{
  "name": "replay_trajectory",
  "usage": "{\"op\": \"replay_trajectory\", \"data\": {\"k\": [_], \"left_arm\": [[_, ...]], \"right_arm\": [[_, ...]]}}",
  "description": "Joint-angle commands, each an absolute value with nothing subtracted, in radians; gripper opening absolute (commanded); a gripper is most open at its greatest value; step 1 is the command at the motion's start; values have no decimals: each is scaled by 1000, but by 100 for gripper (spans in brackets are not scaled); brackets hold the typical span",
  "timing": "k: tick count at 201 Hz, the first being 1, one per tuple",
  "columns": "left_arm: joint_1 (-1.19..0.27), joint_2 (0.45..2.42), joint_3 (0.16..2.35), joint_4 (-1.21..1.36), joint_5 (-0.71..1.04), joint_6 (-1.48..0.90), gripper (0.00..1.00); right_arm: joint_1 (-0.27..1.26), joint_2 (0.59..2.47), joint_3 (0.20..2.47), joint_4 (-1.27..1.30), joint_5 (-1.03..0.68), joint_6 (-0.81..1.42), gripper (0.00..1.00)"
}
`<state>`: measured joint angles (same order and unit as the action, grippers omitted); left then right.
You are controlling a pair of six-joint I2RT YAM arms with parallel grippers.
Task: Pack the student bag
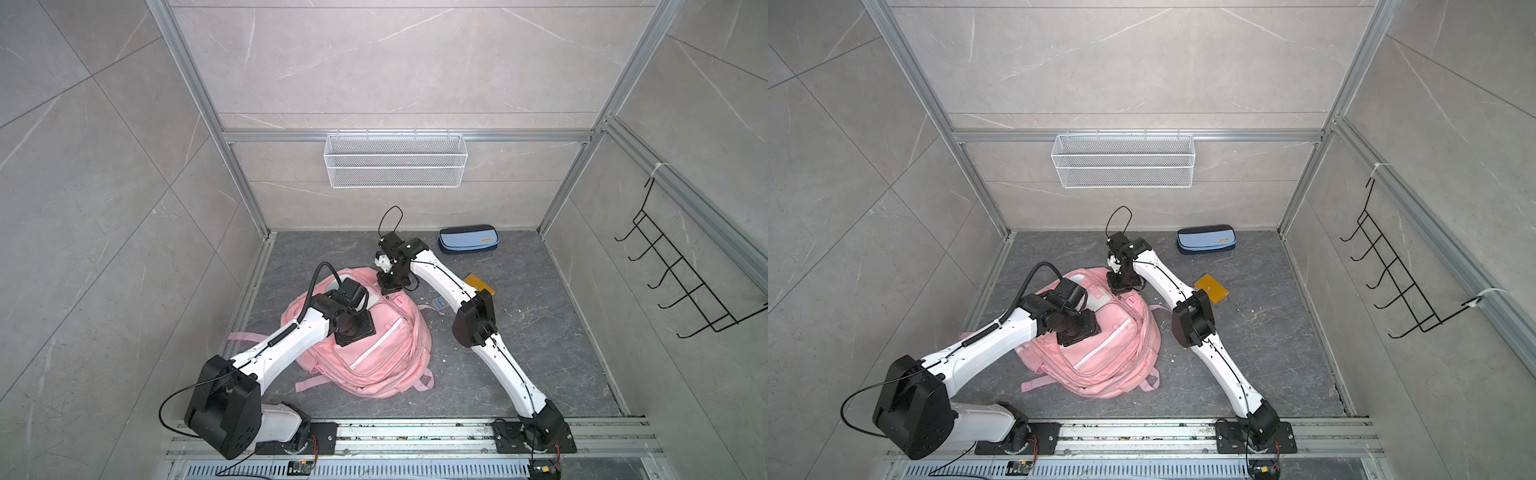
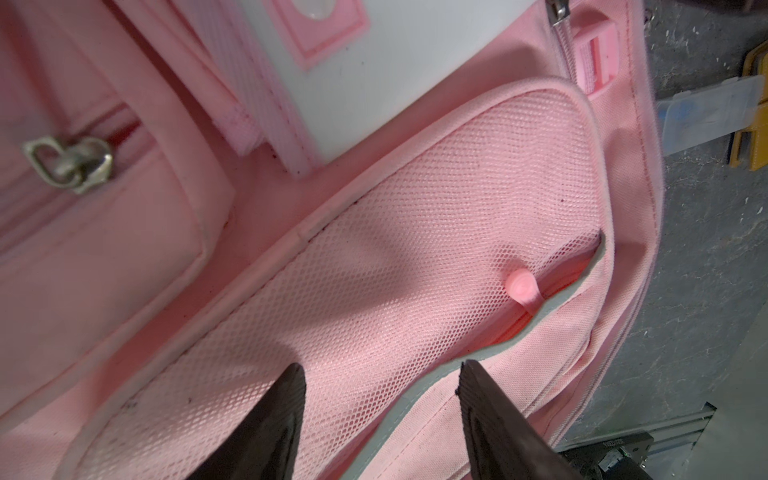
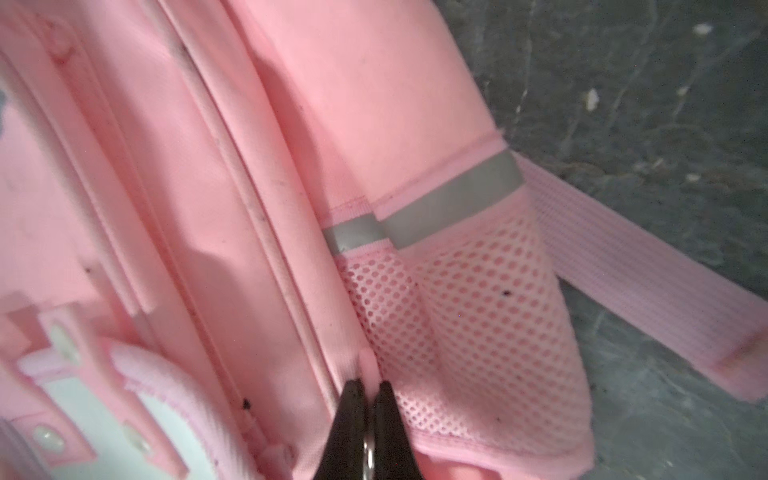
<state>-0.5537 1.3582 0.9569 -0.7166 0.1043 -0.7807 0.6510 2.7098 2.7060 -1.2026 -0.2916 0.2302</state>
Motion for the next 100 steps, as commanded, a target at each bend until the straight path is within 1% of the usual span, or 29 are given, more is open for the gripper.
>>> {"op": "replay_trajectory", "data": {"k": [1, 28, 51, 72, 86, 100], "left_arm": [[-548, 1331, 989, -780, 63, -696, 65], [-546, 1348, 1053, -839, 13, -583, 68], [-564, 1362, 1120, -803, 93, -455, 71], [-648, 1393, 1177, -782, 97, -365, 72], [-733, 1431, 1201, -788, 24, -322, 72], [-782, 1465, 1199, -775, 3, -319, 71]], "right_arm": [[636, 2614, 2598, -1069, -355, 159, 0], [624, 2466, 2413, -897, -469, 108, 0], [608, 2374, 2266, -803, -513, 80, 0], [572, 2306, 2130, -715, -538, 107, 0], [539, 2263, 2037, -627, -580, 151, 0], [507, 2220, 1945, -524, -624, 198, 0]]}}
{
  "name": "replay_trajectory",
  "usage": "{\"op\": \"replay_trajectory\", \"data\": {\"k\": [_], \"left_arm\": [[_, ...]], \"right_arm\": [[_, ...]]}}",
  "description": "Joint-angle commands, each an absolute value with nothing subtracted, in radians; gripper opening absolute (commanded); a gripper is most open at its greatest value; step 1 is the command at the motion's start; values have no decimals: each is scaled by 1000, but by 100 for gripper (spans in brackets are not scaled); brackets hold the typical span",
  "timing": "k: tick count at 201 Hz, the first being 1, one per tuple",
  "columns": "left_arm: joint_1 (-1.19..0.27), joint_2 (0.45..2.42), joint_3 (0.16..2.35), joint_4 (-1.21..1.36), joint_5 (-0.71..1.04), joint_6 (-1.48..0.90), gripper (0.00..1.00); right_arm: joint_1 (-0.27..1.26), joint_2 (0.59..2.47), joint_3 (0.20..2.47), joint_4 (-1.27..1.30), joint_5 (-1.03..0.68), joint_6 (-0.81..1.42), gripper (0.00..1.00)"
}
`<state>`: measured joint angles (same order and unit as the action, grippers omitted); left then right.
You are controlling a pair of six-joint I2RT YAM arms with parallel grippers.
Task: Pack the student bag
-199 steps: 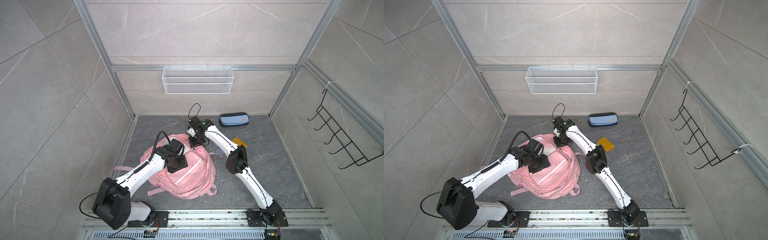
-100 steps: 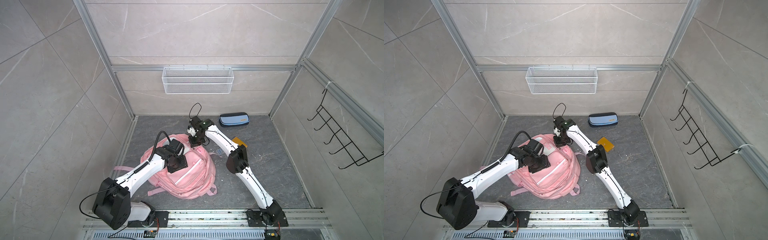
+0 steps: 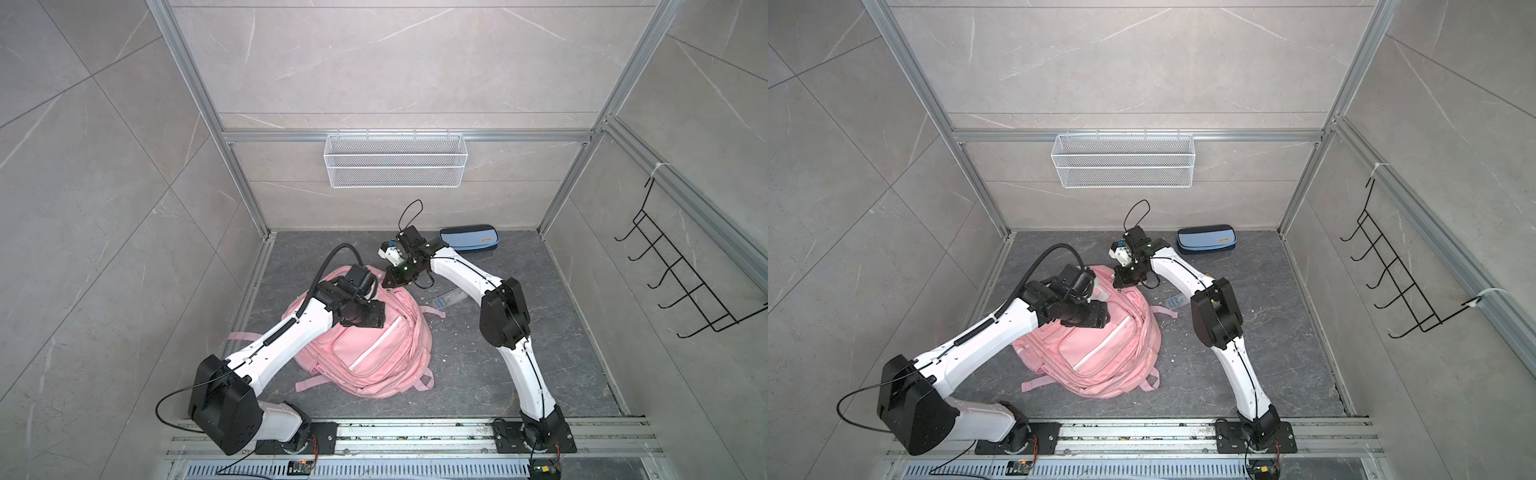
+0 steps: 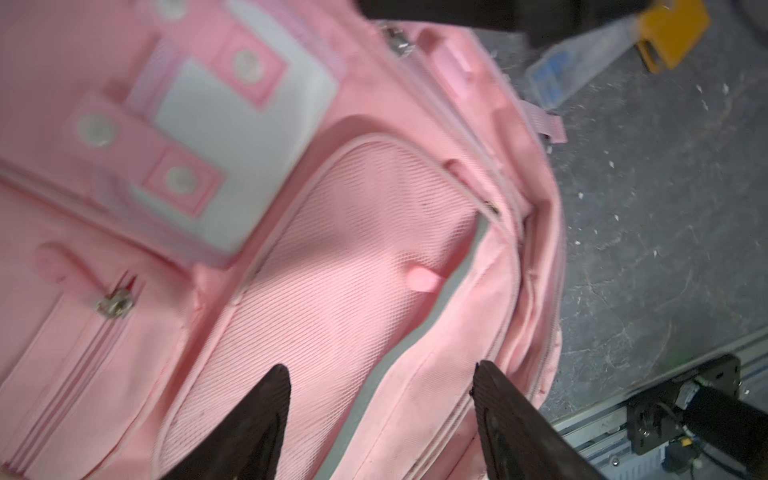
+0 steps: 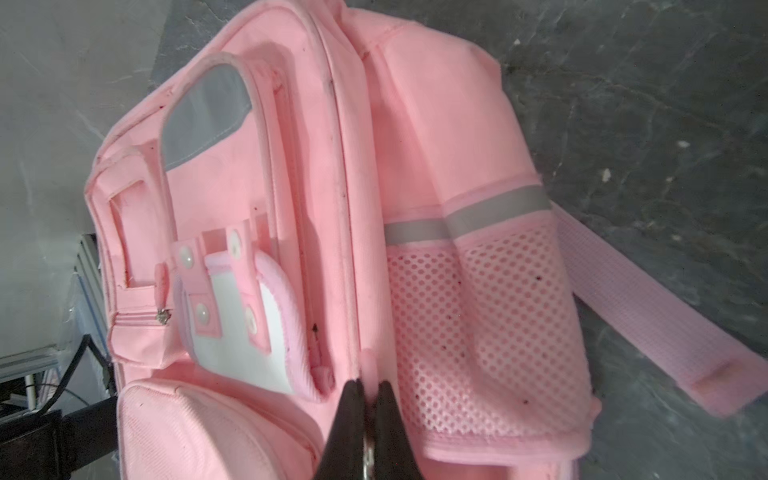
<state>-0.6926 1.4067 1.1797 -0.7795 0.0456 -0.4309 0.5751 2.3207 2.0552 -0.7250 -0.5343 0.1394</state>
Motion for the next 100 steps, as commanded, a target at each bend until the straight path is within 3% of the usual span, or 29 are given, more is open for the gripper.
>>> {"op": "replay_trajectory", "data": {"k": [1, 74, 100], "left_arm": [[-784, 1467, 1198, -772, 2, -320, 71], [-977, 1663, 1249, -732, -229, -289, 70], [-1001, 1711, 1270, -754, -353, -290, 64]], "right_arm": [[505, 2218, 1940, -516, -627, 201, 0], [459, 2194, 1854, -435, -667, 216, 0], [452, 2203, 1864, -436, -673, 218, 0]]}}
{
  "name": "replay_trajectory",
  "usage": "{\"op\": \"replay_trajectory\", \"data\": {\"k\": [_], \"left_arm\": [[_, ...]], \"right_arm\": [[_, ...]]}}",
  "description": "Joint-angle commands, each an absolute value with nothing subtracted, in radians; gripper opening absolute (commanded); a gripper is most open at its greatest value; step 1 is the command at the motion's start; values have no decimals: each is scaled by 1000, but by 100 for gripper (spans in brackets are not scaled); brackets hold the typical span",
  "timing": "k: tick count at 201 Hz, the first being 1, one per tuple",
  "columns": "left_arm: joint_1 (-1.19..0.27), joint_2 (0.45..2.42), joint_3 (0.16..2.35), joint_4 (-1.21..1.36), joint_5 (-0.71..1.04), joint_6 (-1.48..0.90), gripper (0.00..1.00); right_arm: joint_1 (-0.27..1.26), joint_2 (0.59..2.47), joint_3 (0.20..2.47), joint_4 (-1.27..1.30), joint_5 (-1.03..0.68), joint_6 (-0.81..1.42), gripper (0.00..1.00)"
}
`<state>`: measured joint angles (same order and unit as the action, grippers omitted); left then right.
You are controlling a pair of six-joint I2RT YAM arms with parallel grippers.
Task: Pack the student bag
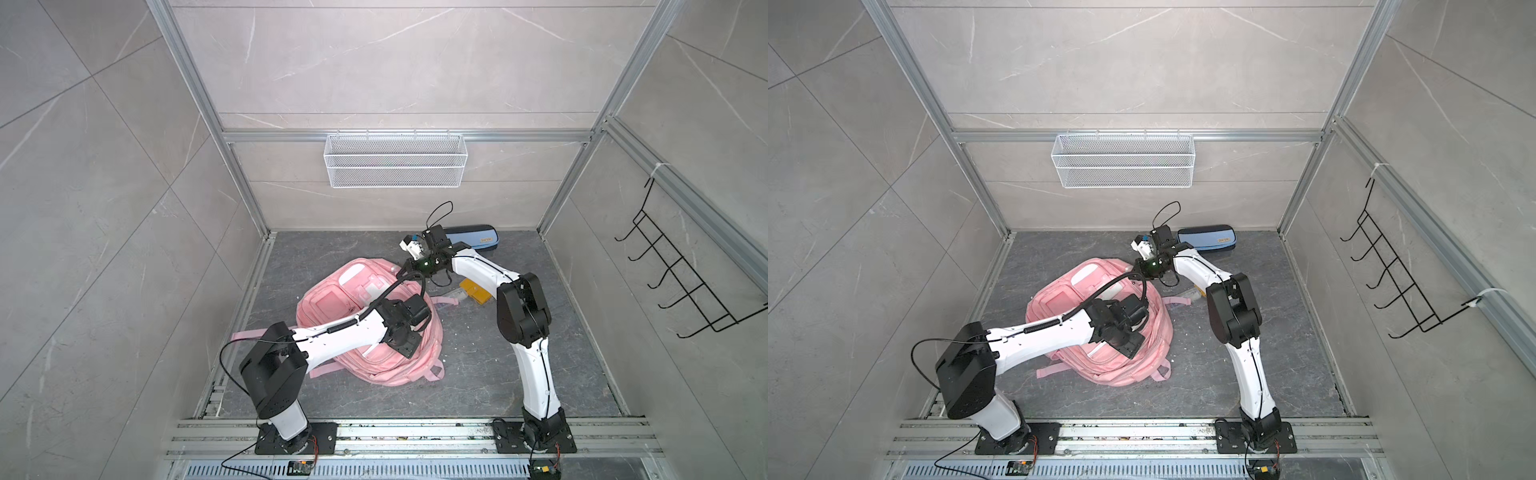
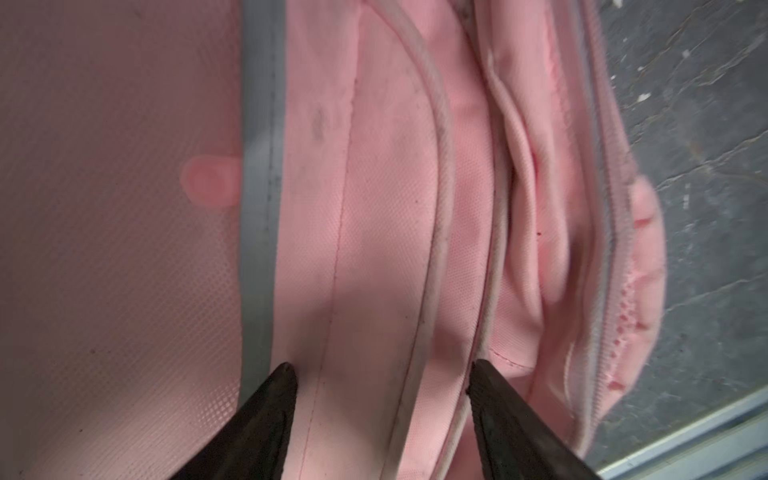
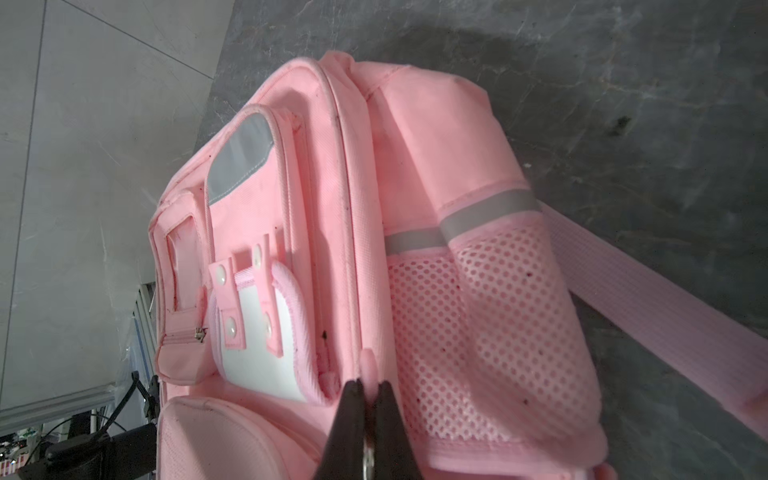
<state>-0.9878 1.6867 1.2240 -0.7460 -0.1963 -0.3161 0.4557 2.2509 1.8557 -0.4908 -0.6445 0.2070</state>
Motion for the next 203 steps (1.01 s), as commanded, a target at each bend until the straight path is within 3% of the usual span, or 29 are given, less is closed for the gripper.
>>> {"op": "replay_trajectory", "data": {"k": [1, 18, 30, 38, 52, 130, 203], "left_arm": [[-1000, 1712, 1269, -755, -358, -292, 64], [-1001, 1720, 1270, -770, -417, -330, 54], [-996, 1718, 1275, -777, -433, -352, 41], [-988, 1711, 1276, -779, -425, -366, 31], [-961, 1690, 1265, -775, -395, -408, 0], [-782, 1519, 1162, -654, -171, -583, 0], [-645, 1474, 1257, -710, -93, -747, 0]], "right_arm": [[452, 2203, 1865, -436, -672, 218, 0], [449, 2203, 1863, -442, -676, 213, 0], [446, 2198, 1859, -450, -677, 201, 0], [443, 2188, 1849, -456, -677, 187, 0], [440, 2157, 1807, -446, -682, 163, 0], [402, 1888, 1409, -212, -832, 133, 0], [403, 1683, 1179, -84, -888, 210, 0]]}}
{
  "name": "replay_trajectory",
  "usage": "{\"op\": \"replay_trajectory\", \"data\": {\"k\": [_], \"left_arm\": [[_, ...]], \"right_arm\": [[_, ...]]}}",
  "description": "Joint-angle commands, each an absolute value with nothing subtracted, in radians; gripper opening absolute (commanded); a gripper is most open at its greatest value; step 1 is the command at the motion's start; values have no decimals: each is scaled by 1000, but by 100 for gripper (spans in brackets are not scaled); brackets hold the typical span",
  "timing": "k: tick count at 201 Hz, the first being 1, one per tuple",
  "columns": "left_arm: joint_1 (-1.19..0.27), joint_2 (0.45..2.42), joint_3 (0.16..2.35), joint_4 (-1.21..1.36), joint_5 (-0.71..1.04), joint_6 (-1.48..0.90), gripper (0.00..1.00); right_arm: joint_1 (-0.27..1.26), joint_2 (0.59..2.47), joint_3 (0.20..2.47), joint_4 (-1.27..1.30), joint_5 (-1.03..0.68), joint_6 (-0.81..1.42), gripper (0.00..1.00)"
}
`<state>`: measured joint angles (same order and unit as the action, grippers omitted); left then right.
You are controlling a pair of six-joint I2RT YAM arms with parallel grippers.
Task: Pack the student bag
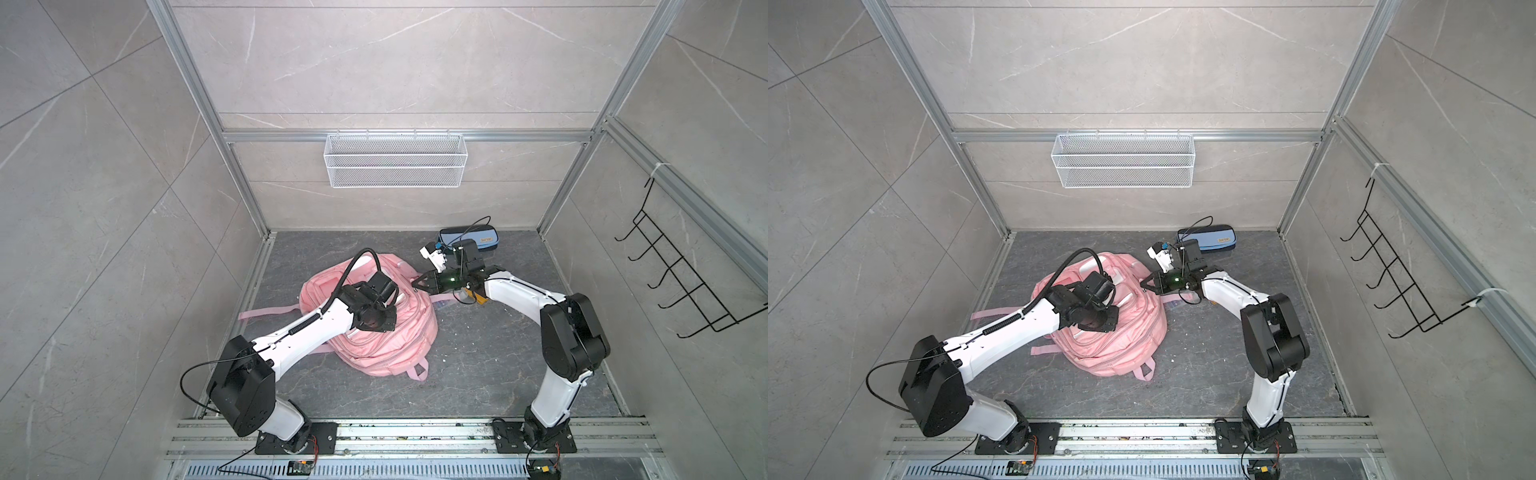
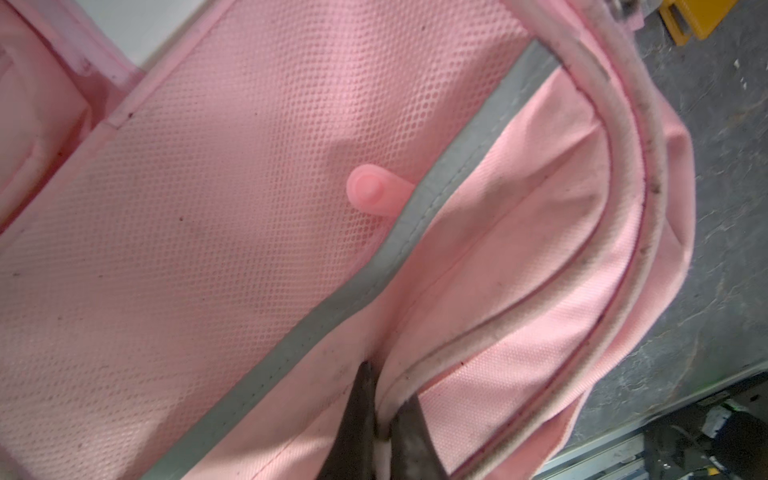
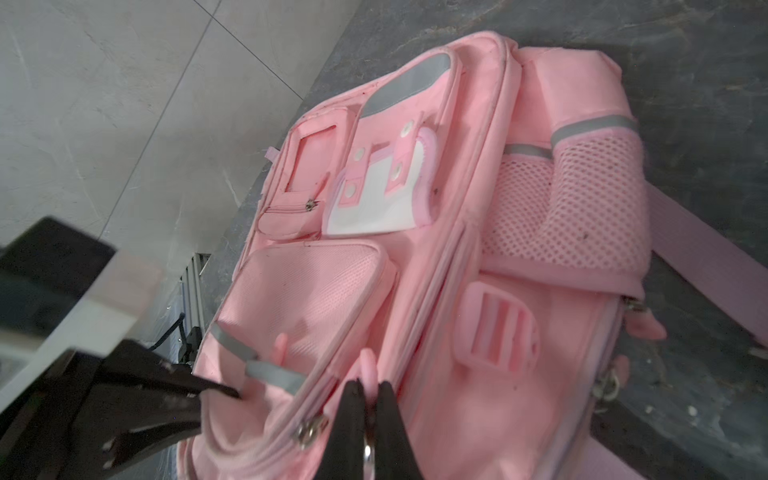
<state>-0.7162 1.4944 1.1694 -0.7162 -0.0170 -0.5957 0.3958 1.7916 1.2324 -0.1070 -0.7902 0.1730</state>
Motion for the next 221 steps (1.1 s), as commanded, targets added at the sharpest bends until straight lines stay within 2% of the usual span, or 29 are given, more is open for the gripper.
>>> {"op": "replay_trajectory", "data": {"k": [1, 59, 129, 190, 221], "left_arm": [[-643, 1475, 1260, -712, -91, -749, 0], [-589, 1547, 1439, -768, 6, -832, 0], [-564, 1638, 1733, -876, 94, -955, 0], [-502, 1621, 1748, -743, 168, -1223, 0], [-496, 1657, 1821, -726, 175, -1285, 0]], "right_arm": [[403, 1679, 1177, -83, -888, 211, 0], [442, 1495, 1071, -51, -846, 275, 0], [624, 1414, 1104, -97, -617, 220, 0], [762, 1391, 1107, -90, -546, 190, 0], [864, 1420, 1116, -117, -496, 133, 0]]}}
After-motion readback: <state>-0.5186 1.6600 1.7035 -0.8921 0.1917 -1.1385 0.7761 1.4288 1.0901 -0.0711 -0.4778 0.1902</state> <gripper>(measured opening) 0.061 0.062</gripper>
